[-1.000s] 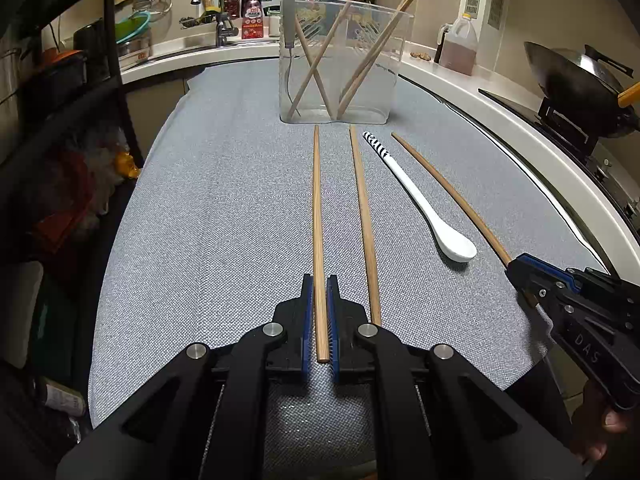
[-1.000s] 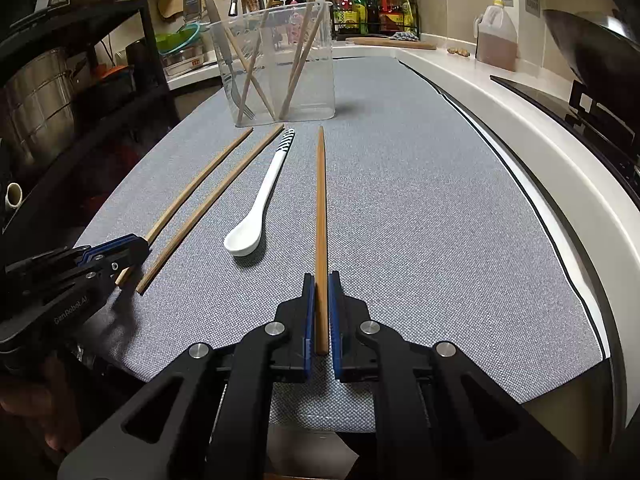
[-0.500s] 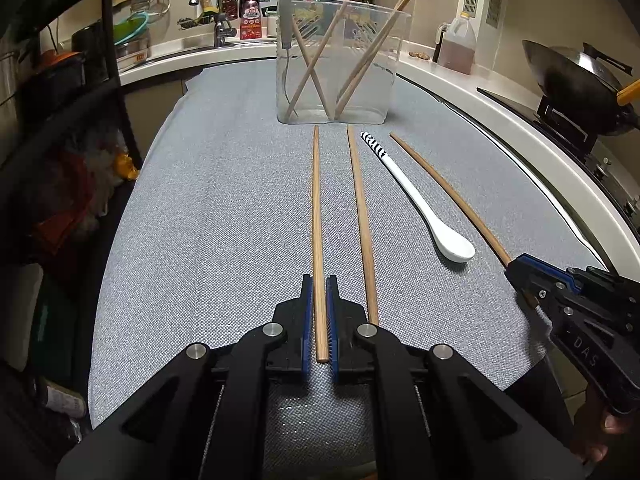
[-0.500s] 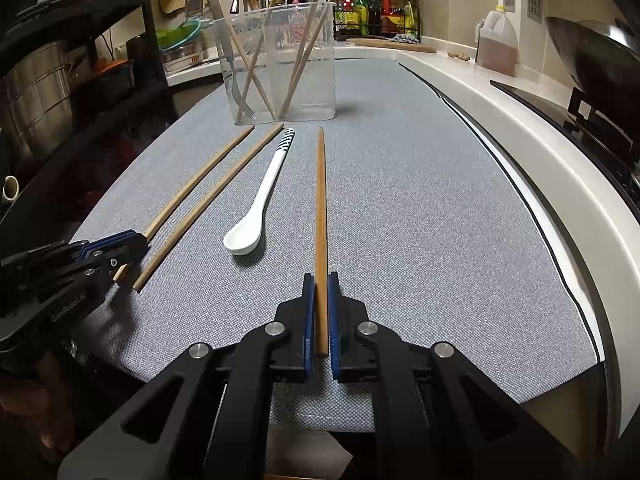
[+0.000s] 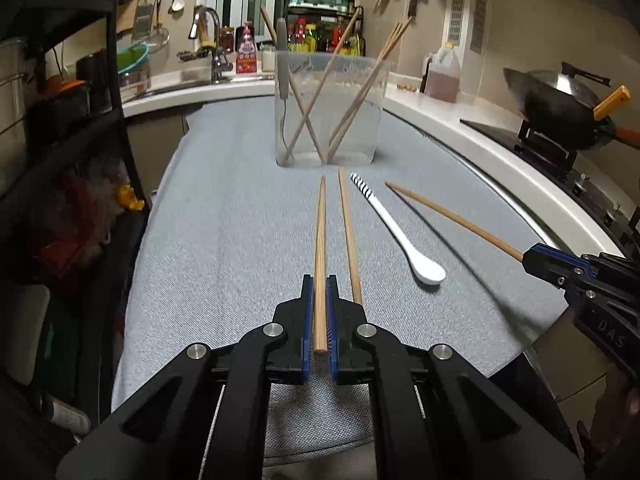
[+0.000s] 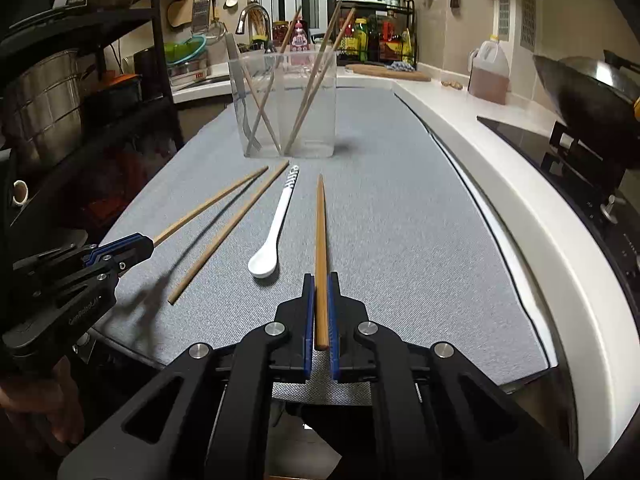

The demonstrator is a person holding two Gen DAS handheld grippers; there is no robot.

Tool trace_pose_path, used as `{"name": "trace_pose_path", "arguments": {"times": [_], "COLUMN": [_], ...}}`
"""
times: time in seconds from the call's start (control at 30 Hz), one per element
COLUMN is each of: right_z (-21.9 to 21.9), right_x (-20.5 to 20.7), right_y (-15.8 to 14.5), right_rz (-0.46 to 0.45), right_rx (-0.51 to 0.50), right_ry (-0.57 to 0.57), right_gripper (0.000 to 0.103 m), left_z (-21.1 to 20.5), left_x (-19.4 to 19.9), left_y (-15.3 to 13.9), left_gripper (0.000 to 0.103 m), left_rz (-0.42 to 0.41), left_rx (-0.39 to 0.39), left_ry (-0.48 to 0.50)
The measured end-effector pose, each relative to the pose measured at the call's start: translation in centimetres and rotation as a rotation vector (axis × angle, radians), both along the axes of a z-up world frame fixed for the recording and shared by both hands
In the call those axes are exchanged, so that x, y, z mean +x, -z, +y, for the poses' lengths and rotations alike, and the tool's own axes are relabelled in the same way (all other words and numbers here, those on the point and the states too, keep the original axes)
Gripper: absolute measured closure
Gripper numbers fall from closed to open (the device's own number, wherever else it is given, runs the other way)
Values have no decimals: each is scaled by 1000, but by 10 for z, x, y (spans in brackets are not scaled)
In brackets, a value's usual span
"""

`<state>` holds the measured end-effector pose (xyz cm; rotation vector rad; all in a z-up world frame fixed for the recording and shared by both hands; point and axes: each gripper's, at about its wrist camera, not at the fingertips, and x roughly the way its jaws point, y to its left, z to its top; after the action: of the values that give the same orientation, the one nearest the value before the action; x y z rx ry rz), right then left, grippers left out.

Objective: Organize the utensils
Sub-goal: 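Lift both chopsticks upright with both grippers and carry them toward the container, then carry the chopsticks above the clear container and lower them in with both grippers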

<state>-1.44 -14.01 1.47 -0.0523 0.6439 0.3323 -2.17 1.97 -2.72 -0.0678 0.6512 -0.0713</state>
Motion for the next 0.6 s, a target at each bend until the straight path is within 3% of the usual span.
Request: {"name": "trace_pose_path", "arguments": {"times": [0.6], "right_z": [-14], "right_x": [-19], "right_y": [-60], "right_rz": [-155], "right_rx": [35], "right_ry": [2], "right_gripper": [97], "left_z": [7], "left_x": [-25], "left_y": [-41], "left_gripper": [97], "left_rz": [-207], "left_rx": [6], "left_ry": [-12]}}
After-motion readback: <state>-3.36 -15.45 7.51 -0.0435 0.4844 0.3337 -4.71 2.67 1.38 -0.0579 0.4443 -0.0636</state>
